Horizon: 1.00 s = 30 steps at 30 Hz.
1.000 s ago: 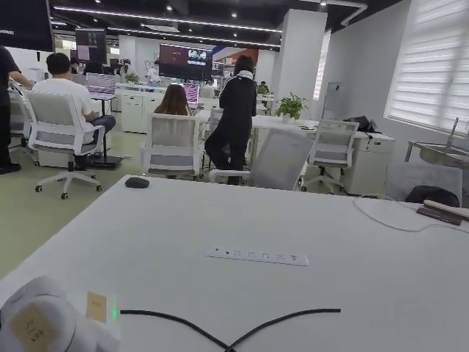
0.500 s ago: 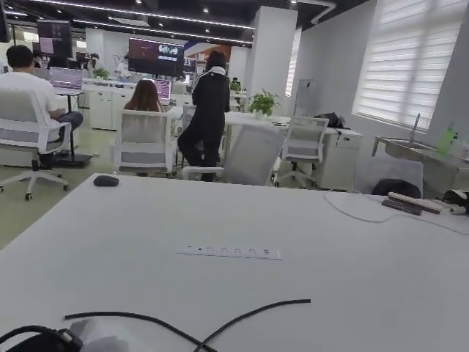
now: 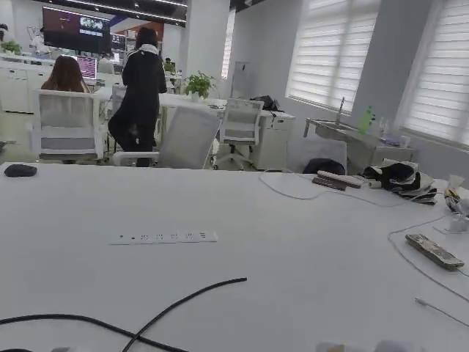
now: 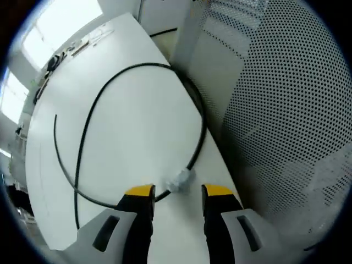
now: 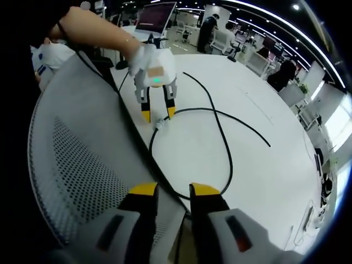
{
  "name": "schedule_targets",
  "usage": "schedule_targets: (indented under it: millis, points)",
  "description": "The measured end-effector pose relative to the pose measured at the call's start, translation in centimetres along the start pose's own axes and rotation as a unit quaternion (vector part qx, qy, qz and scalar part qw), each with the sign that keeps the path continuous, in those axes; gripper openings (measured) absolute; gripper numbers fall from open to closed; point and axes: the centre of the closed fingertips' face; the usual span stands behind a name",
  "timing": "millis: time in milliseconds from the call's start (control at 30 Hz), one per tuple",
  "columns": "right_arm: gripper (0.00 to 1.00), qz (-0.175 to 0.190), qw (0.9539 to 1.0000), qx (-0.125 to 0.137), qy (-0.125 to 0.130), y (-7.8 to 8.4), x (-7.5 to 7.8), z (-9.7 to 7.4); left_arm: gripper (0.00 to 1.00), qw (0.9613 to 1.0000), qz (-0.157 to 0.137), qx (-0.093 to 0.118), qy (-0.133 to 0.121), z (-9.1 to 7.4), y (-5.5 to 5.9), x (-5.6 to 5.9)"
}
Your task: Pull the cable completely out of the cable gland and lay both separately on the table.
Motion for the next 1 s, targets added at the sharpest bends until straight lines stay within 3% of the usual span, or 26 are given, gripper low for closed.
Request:
schedule_targets:
  millis: [100,167,400,433,533,700,767,1000]
  points:
    - [0.22,0.012,0.9999,0.009,0.000,-0.2,0.0,-0.3,0.24,0.9998,0.008,-0.008,0.016,0.4,0.5,0.6]
    - [0.21,0.015,0.9998,0.011,0.002,-0.2,0.0,-0.3,0.24,0.9999,0.010,-0.004,0.010,0.6,0.3,0.6]
    - [0.20,0.014,0.9998,0.013,0.001,-0.4,-0.3,-0.4,0.15,0.9999,-0.009,-0.012,0.002,0.7,0.7,0.8]
    - [0.20,0.013,0.9998,0.014,0.000,-0.5,-0.3,-0.4,0.15,0.9996,-0.025,-0.009,-0.005,0.4,0.7,0.7]
    - [0.20,0.009,0.9998,0.017,-0.004,-0.9,-0.6,-0.4,0.15,0.9960,-0.081,0.032,-0.021,-0.5,-0.5,0.2]
    - [0.20,-0.009,0.9996,0.021,-0.014,-2.2,-1.3,0.0,0.15,0.9876,-0.136,0.063,-0.048,-2.6,-2.3,-0.8]
    - [0.21,-0.017,0.9994,0.025,-0.018,-2.8,-1.6,0.3,0.15,0.9846,-0.145,0.078,-0.059,-3.8,-3.6,-1.1]
    - [0.23,-0.037,0.9973,0.042,-0.048,-5.3,-3.5,1.9,0.15,0.9781,-0.168,0.090,-0.085,-7.5,-6.8,-1.3]
Point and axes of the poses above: the centre of the closed fingertips' face, and the gripper's own axes: z roughly forward along the fingers, x roughly to its right, y roughly out of its underside, and after that the axes turned 11 degrees about z, right-handed
